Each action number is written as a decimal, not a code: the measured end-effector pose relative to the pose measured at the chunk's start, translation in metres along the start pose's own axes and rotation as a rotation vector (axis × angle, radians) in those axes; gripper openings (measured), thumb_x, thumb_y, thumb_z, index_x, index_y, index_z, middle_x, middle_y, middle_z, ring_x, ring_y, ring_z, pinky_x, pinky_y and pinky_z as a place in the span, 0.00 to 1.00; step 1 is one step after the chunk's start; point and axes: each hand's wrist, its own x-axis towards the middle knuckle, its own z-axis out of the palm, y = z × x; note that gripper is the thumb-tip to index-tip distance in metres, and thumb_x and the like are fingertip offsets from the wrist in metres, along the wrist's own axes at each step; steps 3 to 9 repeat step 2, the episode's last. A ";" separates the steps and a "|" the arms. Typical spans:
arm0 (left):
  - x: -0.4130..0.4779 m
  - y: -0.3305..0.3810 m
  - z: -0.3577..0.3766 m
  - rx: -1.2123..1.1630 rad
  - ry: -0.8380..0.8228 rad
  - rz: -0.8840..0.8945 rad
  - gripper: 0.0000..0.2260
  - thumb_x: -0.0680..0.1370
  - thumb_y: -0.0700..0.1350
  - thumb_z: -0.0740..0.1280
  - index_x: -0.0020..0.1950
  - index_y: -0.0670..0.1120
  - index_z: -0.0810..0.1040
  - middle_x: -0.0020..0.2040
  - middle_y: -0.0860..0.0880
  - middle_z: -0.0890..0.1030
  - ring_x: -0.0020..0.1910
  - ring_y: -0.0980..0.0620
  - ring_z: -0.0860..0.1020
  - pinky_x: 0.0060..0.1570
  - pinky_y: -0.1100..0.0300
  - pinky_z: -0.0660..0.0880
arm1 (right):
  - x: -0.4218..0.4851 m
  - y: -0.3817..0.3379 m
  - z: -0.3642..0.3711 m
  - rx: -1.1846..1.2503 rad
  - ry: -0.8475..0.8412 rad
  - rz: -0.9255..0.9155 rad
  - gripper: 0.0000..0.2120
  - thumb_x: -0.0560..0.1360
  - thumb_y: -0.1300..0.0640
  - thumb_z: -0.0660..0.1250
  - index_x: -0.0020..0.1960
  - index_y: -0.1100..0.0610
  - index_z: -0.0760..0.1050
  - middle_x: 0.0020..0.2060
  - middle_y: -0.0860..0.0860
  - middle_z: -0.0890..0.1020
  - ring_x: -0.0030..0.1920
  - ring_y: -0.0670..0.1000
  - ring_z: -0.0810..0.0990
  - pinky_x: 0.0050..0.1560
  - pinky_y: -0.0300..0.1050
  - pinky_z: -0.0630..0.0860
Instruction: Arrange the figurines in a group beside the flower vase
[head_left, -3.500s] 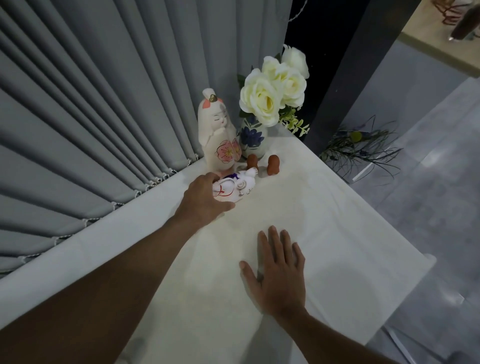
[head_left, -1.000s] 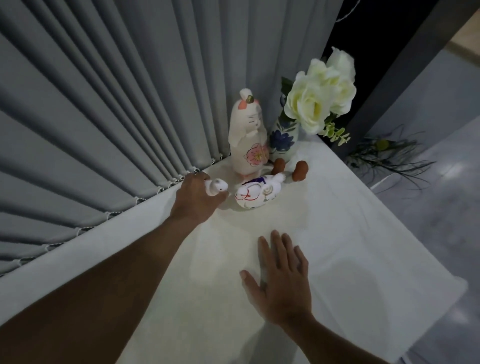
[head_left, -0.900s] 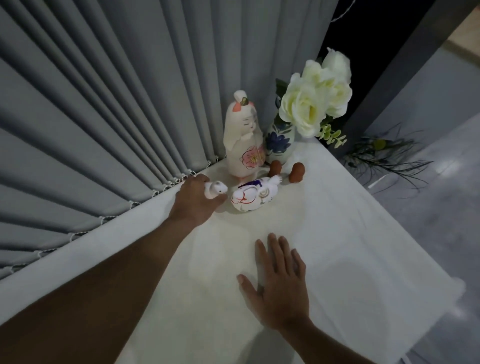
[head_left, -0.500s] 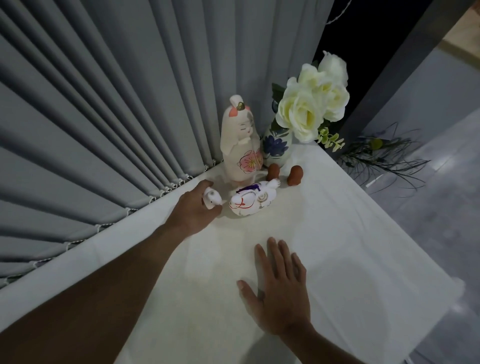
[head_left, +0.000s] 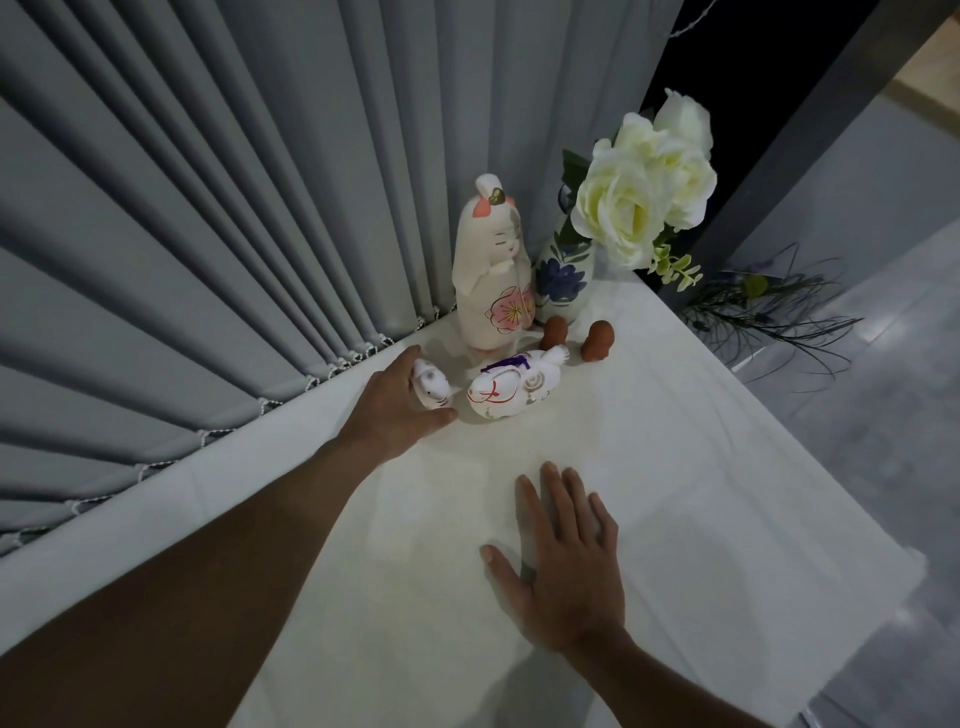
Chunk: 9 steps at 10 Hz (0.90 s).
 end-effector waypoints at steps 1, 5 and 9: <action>-0.008 0.001 -0.004 -0.037 -0.013 0.036 0.38 0.69 0.47 0.80 0.75 0.49 0.65 0.64 0.55 0.74 0.62 0.54 0.73 0.56 0.64 0.66 | -0.001 0.002 0.003 0.000 0.009 -0.014 0.38 0.79 0.29 0.54 0.81 0.50 0.63 0.82 0.54 0.60 0.83 0.57 0.55 0.79 0.61 0.58; -0.022 0.000 -0.009 0.016 -0.042 0.011 0.37 0.70 0.48 0.79 0.74 0.50 0.65 0.66 0.54 0.73 0.66 0.50 0.73 0.57 0.61 0.68 | 0.000 0.000 -0.001 0.001 -0.025 -0.010 0.38 0.79 0.28 0.53 0.81 0.50 0.62 0.82 0.54 0.59 0.83 0.57 0.54 0.79 0.61 0.57; -0.022 0.000 -0.009 0.016 -0.042 0.011 0.37 0.70 0.48 0.79 0.74 0.50 0.65 0.66 0.54 0.73 0.66 0.50 0.73 0.57 0.61 0.68 | 0.000 0.000 -0.001 0.001 -0.025 -0.010 0.38 0.79 0.28 0.53 0.81 0.50 0.62 0.82 0.54 0.59 0.83 0.57 0.54 0.79 0.61 0.57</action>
